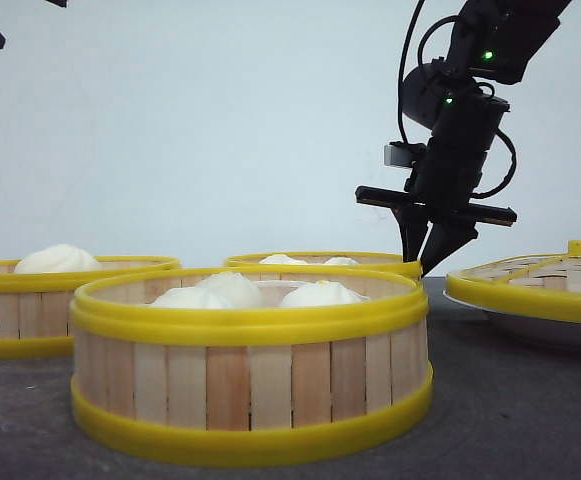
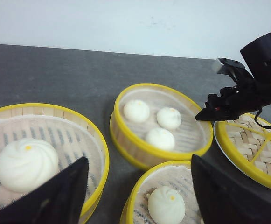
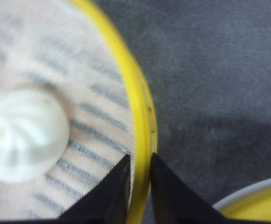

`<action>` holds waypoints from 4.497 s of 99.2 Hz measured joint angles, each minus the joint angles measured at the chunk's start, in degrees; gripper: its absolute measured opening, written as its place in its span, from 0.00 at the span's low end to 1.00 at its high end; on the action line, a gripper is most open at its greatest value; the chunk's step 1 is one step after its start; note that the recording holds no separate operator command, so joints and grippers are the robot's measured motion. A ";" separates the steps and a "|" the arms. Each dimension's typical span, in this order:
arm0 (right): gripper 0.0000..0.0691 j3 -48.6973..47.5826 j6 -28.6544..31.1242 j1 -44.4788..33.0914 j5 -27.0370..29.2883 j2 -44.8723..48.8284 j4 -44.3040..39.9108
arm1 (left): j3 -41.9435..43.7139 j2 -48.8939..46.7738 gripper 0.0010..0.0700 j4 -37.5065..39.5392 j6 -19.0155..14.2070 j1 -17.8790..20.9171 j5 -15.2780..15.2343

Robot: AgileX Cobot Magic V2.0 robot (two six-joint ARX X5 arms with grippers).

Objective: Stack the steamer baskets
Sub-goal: 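Lower the right gripper onto the rim of the farther bun-filled steamer basket, then lift the basket with the right gripper and carry it over the front basket, then lower the basket onto the front basket and open the right gripper, then raise the right gripper away from the stack, then reach the left gripper to grasp the rim of the basket nearest it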

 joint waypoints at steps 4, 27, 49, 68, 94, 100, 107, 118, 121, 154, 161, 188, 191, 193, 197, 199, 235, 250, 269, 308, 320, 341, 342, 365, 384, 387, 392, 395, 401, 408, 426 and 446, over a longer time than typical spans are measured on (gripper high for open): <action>0.06 0.02 0.68 0.07 0.61 0.00 0.04 | 0.00 0.00 0.60 0.00 -0.02 -0.15 0.02; 0.05 0.02 2.34 0.72 2.38 0.02 0.59 | 0.00 0.00 0.60 0.00 -0.02 -0.26 0.00; 0.05 4.83 2.62 0.68 2.10 0.44 -3.61 | 0.00 0.00 0.60 0.02 0.00 -0.26 0.00; 0.05 9.70 -0.66 0.37 1.16 -3.85 -7.54 | 0.00 0.00 0.60 -0.02 0.00 -0.26 0.00; 0.05 10.99 -7.43 0.33 -5.81 -19.96 -12.94 | 0.00 -0.79 0.60 -2.08 0.00 -0.26 0.00; 0.05 11.04 -8.90 0.44 -7.91 -23.26 -16.02 | 0.00 -1.40 0.60 -2.58 0.00 -0.26 0.00; 0.05 11.04 -10.75 1.09 -8.37 -26.40 -19.21 | 0.00 -2.34 0.60 -2.75 0.00 -0.26 0.00; 0.05 11.04 -13.20 2.45 -8.81 -29.57 -23.17 | 0.00 -4.24 0.60 -2.75 0.00 -0.26 0.00; 0.05 11.04 -13.88 2.82 -9.46 -30.12 -24.06 | 0.00 -4.98 0.60 -2.75 0.00 -0.26 0.00; 0.05 9.18 -17.51 8.63 -12.02 -30.51 -27.23 | 0.00 -10.86 0.60 -3.52 0.00 -0.26 0.00; 0.05 7.02 -17.49 10.21 -12.11 -30.51 -26.01 | 0.00 -11.10 0.60 -4.11 0.02 -0.26 0.00; 0.05 -4.37 -17.84 13.94 -10.38 -30.51 -18.14 | 0.00 -11.21 0.60 -6.03 0.02 -0.26 0.00; 0.05 -5.66 -17.75 14.05 -10.36 -30.51 -16.90 | 0.00 -11.21 0.60 -6.03 0.02 -0.26 0.00; 0.05 -6.49 -17.68 14.16 -10.34 -30.51 -16.13 | 0.00 -11.21 0.60 -6.03 0.02 -0.26 0.00; 0.05 -8.22 -17.44 14.23 -10.34 -30.51 -14.64 | 0.00 -11.21 0.60 -6.03 0.04 -0.26 0.00; 0.05 -9.05 -17.31 14.23 -10.32 -30.51 -14.05 | 0.00 -11.21 0.60 -6.03 0.04 -0.26 0.00; 0.05 -20.04 -15.26 14.32 -10.01 -30.42 -3.93 | 0.00 -11.21 0.60 -7.15 0.22 -0.26 0.00; 0.05 -21.40 -14.34 14.32 -9.94 -30.27 -2.27 | 0.00 -11.19 0.60 -7.30 0.22 -0.26 0.00; 0.05 -21.40 -14.12 14.32 -9.27 -28.89 -2.16 | 0.00 -11.21 0.60 -7.30 0.22 -0.26 0.00; 0.05 -21.40 -13.88 14.32 -7.17 -26.56 -2.82 | 0.00 -11.19 0.60 -7.96 0.96 -0.26 0.00; 0.11 -21.40 -13.77 14.32 -7.34 -26.56 -2.49 | 0.00 -11.19 0.60 -8.55 1.33 -0.26 0.00; 0.38 -21.38 -13.55 14.32 -7.37 -27.41 -1.09 | 0.00 -11.19 0.60 -8.63 1.57 -0.26 -0.13; 0.39 -21.38 -13.55 14.32 -7.37 -27.67 -0.96 | 0.00 -11.21 0.60 -8.63 1.55 -0.26 -0.13; 0.40 -20.94 -13.84 14.32 -5.79 -40.22 2.43 | 0.00 -11.15 0.60 -8.81 1.55 -0.26 -0.52; 0.40 -20.68 -14.36 14.58 -2.01 -52.48 1.62 | 0.00 -9.25 0.60 -8.81 1.51 -0.24 -3.78; 0.40 -20.68 -14.38 14.75 -1.53 -54.18 1.40 | 0.00 -8.68 0.60 -8.74 1.51 -0.24 -4.66; 0.40 -20.65 -14.38 15.15 -0.72 -56.65 0.94 | 0.00 -7.50 0.60 -8.50 1.51 -0.11 -6.32; 0.40 -20.68 -14.40 15.41 -0.50 -58.03 0.52 | 0.00 -6.64 0.60 -8.24 1.51 0.04 -7.56; 0.40 -20.68 -14.43 15.91 0.33 -60.33 -0.57 | 0.02 -4.61 0.60 -7.50 1.51 0.90 -9.51; 0.40 -20.85 -14.43 16.24 0.42 -62.38 -1.60 | 0.24 -1.75 0.60 -6.78 1.51 2.58 -10.67; 0.40 -25.57 -14.40 17.40 0.79 -67.34 -2.32 | 4.46 7.41 0.60 -5.90 1.51 8.96 -10.73; 0.40 -34.47 -13.79 17.99 2.03 -74.47 -1.49 | 10.93 18.16 0.60 -5.49 1.51 15.93 -9.75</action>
